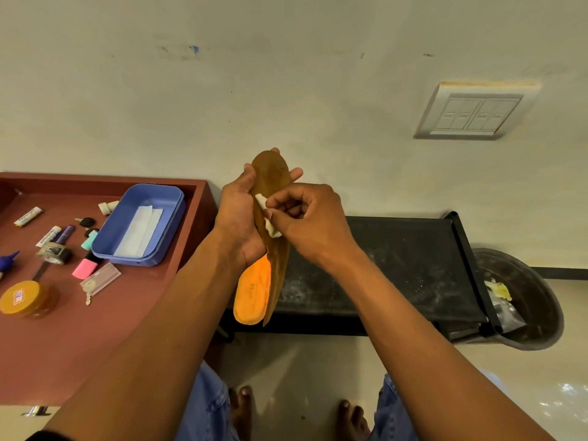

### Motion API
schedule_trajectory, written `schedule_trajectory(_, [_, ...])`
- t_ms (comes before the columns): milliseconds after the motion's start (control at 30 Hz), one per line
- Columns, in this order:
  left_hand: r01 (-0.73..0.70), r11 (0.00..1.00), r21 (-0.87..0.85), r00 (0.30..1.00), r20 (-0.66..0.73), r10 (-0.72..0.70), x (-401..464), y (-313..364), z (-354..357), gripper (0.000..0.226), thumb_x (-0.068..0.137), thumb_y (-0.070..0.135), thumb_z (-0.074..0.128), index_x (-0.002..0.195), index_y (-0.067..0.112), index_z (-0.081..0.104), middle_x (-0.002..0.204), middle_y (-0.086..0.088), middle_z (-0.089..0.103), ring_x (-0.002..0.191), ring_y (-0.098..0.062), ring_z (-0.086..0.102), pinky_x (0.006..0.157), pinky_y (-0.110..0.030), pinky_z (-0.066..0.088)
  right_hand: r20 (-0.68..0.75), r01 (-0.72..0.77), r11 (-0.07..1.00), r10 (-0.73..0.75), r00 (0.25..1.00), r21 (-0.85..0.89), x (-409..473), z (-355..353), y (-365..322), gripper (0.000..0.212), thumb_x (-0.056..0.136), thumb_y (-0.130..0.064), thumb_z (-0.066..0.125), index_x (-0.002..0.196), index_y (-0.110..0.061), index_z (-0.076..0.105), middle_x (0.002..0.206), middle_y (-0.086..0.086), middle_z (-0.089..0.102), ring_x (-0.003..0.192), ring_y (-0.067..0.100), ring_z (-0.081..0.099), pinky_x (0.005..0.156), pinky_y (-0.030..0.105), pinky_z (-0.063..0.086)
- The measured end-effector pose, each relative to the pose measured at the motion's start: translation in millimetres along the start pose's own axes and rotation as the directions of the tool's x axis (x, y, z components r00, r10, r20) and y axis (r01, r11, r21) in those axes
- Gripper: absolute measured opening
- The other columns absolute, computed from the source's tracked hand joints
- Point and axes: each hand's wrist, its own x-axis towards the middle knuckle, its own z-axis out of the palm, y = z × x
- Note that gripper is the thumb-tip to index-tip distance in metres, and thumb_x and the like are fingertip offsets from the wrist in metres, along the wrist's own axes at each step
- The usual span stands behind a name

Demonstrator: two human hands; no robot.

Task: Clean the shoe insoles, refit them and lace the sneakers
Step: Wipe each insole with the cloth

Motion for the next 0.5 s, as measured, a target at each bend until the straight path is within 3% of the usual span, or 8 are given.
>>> schedule_trajectory(67, [0.006,1.000,0.027,1.000,0.000,-0.006,-1,-1,2,0.076,0.106,0.060,0.024,0.095,0.015,0.084,0.131,-0.013,0.069,0.120,-0.032,0.067,0.104,-0.046,0.051,-0.065,0.012,1.000,-0.011,0.998,0.007,-2,4,0,0.007,0.085,-0.018,0.080,0.090,-0.021,0.079,0.083,-0.013,0.074,0.078,0.001,0.070,0.075,0.020,0.060])
schedule_trajectory(200, [0.012,0.993,0.119,1.000,0.009,-0.013,-4,-12,8,0.070,0.106,0.060,0.031,0.126,0.005,0.069,0.125,-0.017,0.071,0.117,-0.030,0.069,0.106,-0.043,0.052,-0.251,-0.016,0.996,0.037,0.967,0.084,1,4,0,0.006,0.086,-0.018,0.079,0.090,-0.022,0.078,0.081,-0.014,0.073,0.076,0.001,0.070,0.072,0.018,0.059])
schedule_trajectory(367, [0.020,0.968,0.250,0.996,0.075,-0.040,-7,-28,18,0.054,0.109,0.052,0.028,0.136,0.022,0.063,0.126,-0.010,0.072,0.121,-0.025,0.067,0.107,-0.042,0.052,-0.489,-0.051,0.998,0.061,0.870,0.033,12,-11,6,0.005,0.088,-0.021,0.076,0.092,-0.019,0.078,0.084,-0.012,0.074,0.078,0.002,0.069,0.075,0.026,0.061])
schedule_trajectory(500, [0.021,0.948,0.317,0.993,0.105,-0.057,-6,-27,16,0.052,0.108,0.053,0.028,0.136,0.025,0.062,0.125,-0.008,0.073,0.122,-0.027,0.066,0.114,-0.050,0.043,-0.488,-0.062,0.998,0.065,0.871,0.023,15,-18,10,0.004,0.089,-0.021,0.075,0.093,-0.021,0.077,0.086,-0.013,0.074,0.080,0.002,0.069,0.077,0.023,0.060])
